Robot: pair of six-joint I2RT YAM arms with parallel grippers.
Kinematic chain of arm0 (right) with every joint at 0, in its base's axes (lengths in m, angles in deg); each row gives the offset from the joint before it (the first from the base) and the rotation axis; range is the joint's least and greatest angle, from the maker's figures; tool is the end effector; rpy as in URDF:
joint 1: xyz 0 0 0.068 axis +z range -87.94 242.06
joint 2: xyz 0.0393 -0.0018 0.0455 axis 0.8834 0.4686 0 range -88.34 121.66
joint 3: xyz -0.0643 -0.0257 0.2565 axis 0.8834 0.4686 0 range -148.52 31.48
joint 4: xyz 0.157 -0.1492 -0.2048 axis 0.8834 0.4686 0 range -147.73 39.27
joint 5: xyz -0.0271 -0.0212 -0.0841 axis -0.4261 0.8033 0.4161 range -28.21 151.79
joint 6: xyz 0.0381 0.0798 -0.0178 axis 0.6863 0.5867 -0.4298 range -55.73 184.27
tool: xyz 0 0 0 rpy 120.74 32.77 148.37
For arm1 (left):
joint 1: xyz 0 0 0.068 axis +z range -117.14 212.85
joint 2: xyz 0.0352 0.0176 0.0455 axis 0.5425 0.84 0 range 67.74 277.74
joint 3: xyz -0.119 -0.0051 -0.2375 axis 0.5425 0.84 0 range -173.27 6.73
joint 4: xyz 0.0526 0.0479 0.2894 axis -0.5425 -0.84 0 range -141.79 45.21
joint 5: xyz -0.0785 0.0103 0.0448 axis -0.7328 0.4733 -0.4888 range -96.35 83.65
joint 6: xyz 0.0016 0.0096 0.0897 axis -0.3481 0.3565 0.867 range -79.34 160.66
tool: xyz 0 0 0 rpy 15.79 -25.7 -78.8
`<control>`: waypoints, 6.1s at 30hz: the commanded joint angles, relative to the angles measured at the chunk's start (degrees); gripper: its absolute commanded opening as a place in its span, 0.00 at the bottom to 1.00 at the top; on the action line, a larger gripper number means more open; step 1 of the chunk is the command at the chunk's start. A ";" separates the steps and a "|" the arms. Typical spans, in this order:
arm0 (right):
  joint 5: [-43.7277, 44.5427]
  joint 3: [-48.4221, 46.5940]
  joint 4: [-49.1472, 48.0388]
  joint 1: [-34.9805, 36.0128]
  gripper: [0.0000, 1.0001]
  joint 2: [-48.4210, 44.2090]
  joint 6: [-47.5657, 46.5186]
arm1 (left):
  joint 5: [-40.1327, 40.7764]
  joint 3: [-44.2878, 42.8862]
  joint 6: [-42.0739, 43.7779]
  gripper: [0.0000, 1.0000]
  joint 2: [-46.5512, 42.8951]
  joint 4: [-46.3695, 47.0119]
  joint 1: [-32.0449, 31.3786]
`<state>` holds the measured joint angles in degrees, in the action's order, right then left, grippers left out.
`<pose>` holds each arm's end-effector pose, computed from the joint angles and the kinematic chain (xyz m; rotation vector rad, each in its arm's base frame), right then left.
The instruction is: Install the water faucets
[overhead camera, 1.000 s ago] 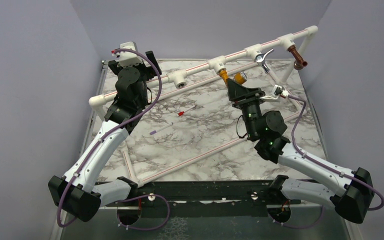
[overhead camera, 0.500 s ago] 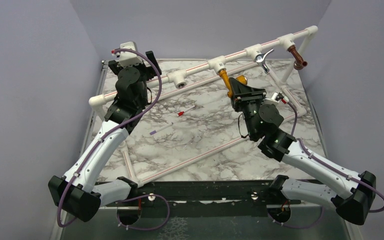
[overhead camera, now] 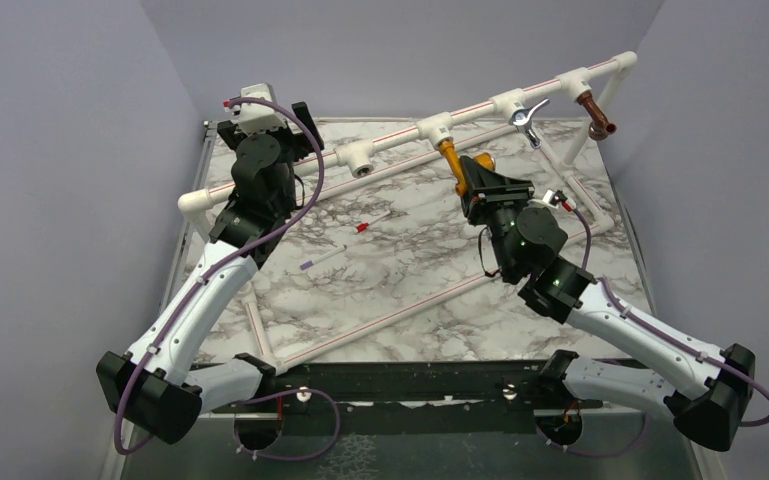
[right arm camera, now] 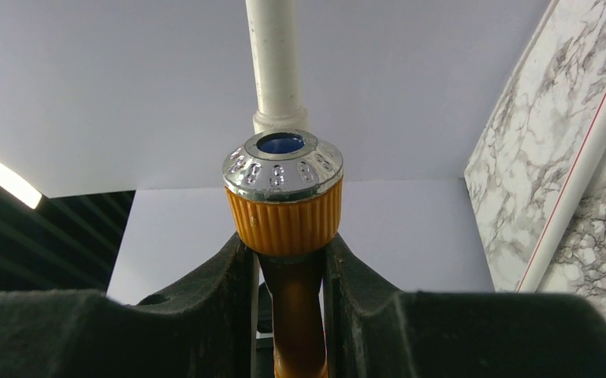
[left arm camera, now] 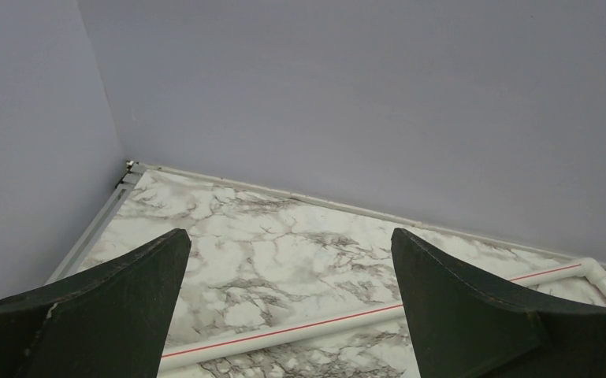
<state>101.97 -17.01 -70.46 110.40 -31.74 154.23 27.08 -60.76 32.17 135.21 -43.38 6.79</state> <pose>0.2405 0.1920 0.3580 1.1360 1.2426 1.3818 0.3309 -0.1125 0.4141 -0.2246 1.5337 -0.0262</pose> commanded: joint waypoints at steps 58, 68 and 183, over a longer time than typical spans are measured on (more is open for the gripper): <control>-31.97 3.54 5.71 0.43 0.79 -25.73 -119.00 | -2.72 6.62 -0.91 0.99 4.83 -20.86 -2.68; -41.87 0.63 19.59 0.39 0.83 -23.46 -150.94 | -2.67 6.58 -0.92 0.99 4.57 -20.87 -2.75; 0.97 3.09 -8.12 0.42 0.01 -2.62 -3.41 | -3.45 6.58 -1.07 0.99 4.13 -20.95 -2.94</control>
<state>97.67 -11.65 -83.55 110.61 -32.11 140.94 27.16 -60.76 32.34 135.16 -43.36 6.13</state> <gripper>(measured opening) 0.311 0.990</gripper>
